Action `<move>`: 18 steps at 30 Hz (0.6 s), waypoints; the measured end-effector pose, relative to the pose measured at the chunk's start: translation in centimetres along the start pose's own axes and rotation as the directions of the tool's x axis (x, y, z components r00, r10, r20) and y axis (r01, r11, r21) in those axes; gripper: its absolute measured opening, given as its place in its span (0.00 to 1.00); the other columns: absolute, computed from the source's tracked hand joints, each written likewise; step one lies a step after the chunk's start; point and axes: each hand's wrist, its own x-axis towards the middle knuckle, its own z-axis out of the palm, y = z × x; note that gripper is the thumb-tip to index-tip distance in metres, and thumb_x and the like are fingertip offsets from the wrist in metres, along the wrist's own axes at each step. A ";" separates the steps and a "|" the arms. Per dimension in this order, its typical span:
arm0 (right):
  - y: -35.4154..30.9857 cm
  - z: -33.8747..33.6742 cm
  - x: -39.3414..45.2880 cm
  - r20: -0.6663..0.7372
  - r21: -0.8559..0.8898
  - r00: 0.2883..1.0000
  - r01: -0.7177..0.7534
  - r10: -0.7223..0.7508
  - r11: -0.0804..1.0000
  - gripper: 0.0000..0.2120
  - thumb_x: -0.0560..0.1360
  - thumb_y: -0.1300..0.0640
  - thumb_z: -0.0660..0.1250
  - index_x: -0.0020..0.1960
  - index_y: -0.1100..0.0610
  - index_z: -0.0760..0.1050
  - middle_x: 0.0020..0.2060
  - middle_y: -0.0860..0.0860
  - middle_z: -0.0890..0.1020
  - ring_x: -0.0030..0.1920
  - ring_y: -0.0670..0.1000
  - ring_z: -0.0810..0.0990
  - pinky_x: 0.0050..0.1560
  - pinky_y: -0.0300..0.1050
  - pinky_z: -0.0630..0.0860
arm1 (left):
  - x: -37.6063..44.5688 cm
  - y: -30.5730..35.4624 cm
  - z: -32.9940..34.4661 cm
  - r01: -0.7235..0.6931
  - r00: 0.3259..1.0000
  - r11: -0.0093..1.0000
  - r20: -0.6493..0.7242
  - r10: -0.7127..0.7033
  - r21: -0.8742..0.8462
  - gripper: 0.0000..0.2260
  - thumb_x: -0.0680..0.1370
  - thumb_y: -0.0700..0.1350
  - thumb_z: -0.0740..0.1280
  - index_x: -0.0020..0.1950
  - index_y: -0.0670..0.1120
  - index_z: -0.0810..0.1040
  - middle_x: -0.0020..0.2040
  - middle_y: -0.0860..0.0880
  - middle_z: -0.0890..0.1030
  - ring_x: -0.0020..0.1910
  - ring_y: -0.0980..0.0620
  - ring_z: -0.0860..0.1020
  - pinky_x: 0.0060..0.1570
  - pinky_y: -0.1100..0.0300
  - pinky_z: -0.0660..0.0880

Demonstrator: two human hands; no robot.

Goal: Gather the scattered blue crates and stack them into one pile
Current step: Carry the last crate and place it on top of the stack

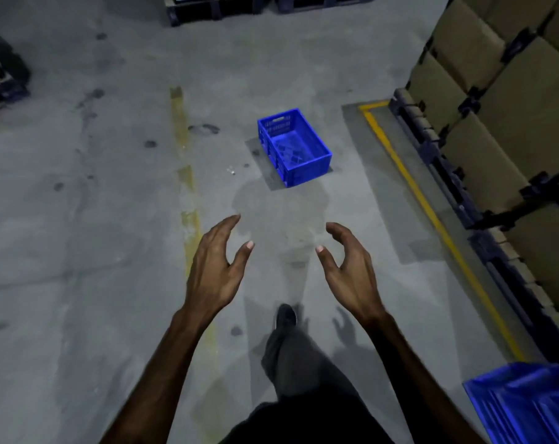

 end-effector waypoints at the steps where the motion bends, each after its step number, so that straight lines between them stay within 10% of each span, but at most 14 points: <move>1: 0.1 0.6 2.8 0.008 0.001 1.000 -0.001 0.001 1.000 0.22 0.81 0.51 0.68 0.73 0.51 0.72 0.70 0.45 0.77 0.70 0.45 0.74 0.71 0.49 0.71 | 2.5 -0.1 0.1 0.016 1.000 1.000 0.003 -0.016 0.004 0.24 0.83 0.55 0.66 0.78 0.52 0.69 0.76 0.54 0.71 0.75 0.54 0.67 0.72 0.61 0.62; 18: 0.0 9.2 41.3 0.039 -0.088 0.998 -0.043 0.046 0.995 0.22 0.80 0.53 0.69 0.72 0.55 0.72 0.68 0.48 0.79 0.67 0.48 0.76 0.68 0.41 0.69 | 43.8 -6.1 1.4 0.016 0.995 0.998 0.099 -0.021 0.053 0.24 0.82 0.53 0.67 0.78 0.51 0.69 0.76 0.51 0.72 0.75 0.51 0.68 0.70 0.62 0.61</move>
